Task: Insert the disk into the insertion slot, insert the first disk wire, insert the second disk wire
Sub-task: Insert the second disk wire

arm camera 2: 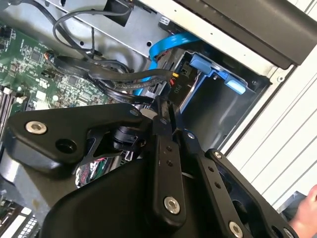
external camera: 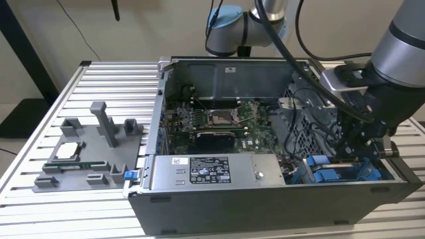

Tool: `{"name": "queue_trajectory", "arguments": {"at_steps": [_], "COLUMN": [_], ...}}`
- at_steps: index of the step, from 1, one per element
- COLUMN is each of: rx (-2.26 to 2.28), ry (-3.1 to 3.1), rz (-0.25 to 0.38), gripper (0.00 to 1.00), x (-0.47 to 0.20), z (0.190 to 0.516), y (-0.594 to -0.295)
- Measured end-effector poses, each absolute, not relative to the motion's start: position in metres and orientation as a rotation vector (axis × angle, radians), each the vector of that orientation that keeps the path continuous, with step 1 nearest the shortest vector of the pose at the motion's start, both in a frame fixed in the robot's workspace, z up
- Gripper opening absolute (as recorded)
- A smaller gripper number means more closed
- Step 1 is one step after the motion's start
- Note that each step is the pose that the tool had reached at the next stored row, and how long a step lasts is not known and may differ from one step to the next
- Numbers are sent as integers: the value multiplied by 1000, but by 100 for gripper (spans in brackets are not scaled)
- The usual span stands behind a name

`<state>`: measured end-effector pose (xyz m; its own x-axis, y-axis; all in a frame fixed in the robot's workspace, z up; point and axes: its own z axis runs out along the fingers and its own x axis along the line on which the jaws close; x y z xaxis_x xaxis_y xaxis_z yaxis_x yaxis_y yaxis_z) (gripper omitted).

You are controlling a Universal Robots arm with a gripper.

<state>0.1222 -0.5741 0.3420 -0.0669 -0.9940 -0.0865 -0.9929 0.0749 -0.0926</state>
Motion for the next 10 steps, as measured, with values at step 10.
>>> {"name": "queue_trajectory", "arguments": {"at_steps": [10], "rx": [-2054], "ry": [2205], "rz": [-15], "gripper": [0], "x": [123], "z": [339], "y": [-574]}}
